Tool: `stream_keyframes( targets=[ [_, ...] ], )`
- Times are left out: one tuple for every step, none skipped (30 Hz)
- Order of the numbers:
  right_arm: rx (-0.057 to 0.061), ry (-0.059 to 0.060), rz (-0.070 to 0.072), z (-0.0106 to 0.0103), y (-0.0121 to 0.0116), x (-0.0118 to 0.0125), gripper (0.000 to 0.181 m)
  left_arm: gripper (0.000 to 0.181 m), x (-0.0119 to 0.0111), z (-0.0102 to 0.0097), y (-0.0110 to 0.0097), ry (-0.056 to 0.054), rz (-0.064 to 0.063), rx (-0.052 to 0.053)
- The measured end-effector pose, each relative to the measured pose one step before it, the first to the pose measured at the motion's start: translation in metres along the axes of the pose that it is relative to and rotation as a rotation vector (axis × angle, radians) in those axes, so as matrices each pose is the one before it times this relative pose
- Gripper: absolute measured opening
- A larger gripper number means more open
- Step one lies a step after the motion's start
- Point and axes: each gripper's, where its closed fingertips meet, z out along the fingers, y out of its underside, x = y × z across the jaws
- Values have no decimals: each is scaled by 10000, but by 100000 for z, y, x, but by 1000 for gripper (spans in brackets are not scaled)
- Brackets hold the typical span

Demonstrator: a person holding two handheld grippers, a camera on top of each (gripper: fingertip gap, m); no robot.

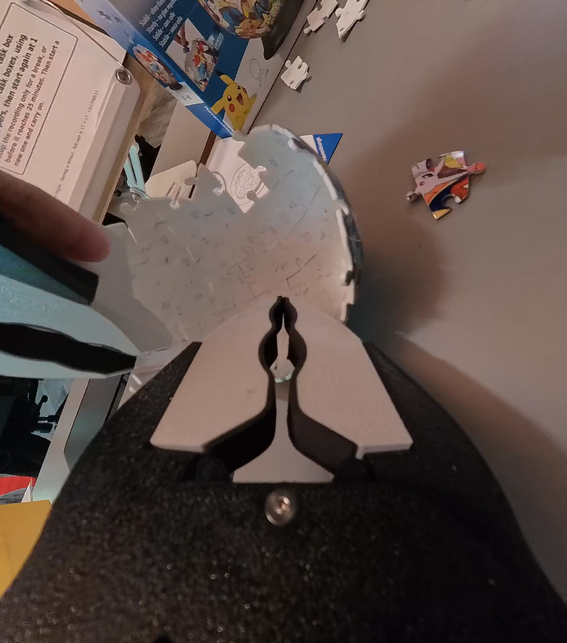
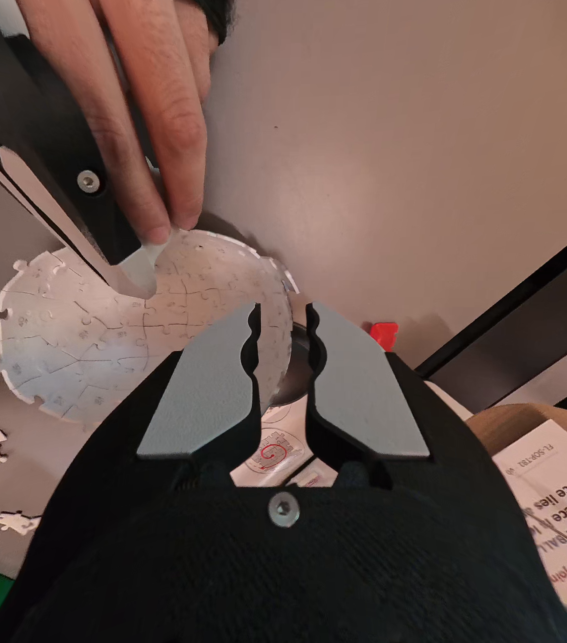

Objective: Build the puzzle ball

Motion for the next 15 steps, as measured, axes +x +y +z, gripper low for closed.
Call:
stream_keyframes(
  targets=[
    [36,38,-29,-163,-212,109,26,0,-23,-4,7,-10,7,1],
    [103,-15,-22,-146,-335,80,27,0,-16,-16,15,-9,2,0],
    [125,-31,-76,-65,-356,40,27,0,-37,-7,11,-11,-5,5],
    [24,-101,-98,63,-214,-81,27,0,-24,0,-2,-6,-15,15],
    [-146,-146,-117,166,41,-143,27,0,-20,3,-23,-3,-17,20],
    [-203,-56,-148,199,111,-61,27,0,-22,0,-15,-13,-8,13],
    [-154,-39,-115,211,39,-80,27,0,-9,3,-20,-5,7,-1],
    [-159,-63,-74,199,45,-73,27,0,17,10,-17,3,17,0],
    [-98,-16,-92,160,-47,-26,27,0,24,7,-12,6,8,2],
    [-31,37,-108,102,-105,40,26,0,29,1,-16,12,-3,6],
    [-16,38,-72,67,-122,83,25,0,25,1,-30,5,0,16],
    [-34,65,-68,35,-97,133,23,0,10,-3,7,3,9,-1],
    [-83,30,-85,4,-23,46,22,0,-11,7,46,-3,16,-31],
    [-186,-4,-54,-8,155,-57,19,0,-23,-13,54,-16,14,-26],
    [-262,-8,-37,-10,311,-101,16,0,-17,-8,14,-9,-11,7]
  ],
)
